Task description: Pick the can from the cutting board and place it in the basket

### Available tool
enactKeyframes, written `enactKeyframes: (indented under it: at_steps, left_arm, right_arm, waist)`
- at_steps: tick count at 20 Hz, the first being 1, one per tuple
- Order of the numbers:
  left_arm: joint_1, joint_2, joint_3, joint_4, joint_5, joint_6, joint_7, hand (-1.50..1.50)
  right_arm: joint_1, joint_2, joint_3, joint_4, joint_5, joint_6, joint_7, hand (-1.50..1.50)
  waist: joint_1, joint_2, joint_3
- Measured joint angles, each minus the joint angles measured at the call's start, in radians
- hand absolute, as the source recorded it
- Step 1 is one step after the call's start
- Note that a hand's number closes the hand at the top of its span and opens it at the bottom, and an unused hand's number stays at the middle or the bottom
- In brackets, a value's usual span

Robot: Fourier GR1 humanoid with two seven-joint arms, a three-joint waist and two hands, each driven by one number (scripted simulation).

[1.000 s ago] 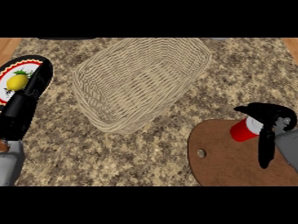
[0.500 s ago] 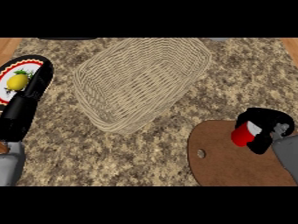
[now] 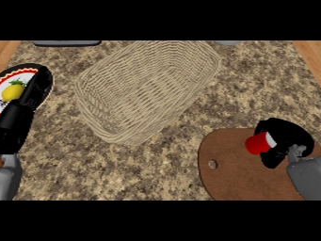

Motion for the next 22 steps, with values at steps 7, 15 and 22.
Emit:
enactKeyframes:
  at_steps: [7,15,22]
  left_arm:
    - [0.014,0.011,0.021,-0.012,0.008,0.000,0.010,0.00]
    - [0.017,-0.004,0.005,-0.015,-0.001,0.001,0.001,0.00]
    - [0.003,-0.011,-0.009,-0.007,-0.006,-0.007,0.002,0.00]
  right_arm:
    - [0.197,0.125,0.008,-0.200,0.243,-0.342,0.303,1.50]
    - [0.290,0.214,0.087,-0.504,0.591,-0.523,0.421,1.50]
    - [0.143,0.336,0.133,-0.756,0.757,-0.584,0.407,1.50]
  waist:
    - [-0.030,-0.007,-0.002]
    - [-0.015,0.006,0.009]
    - [0.008,0.014,0.011]
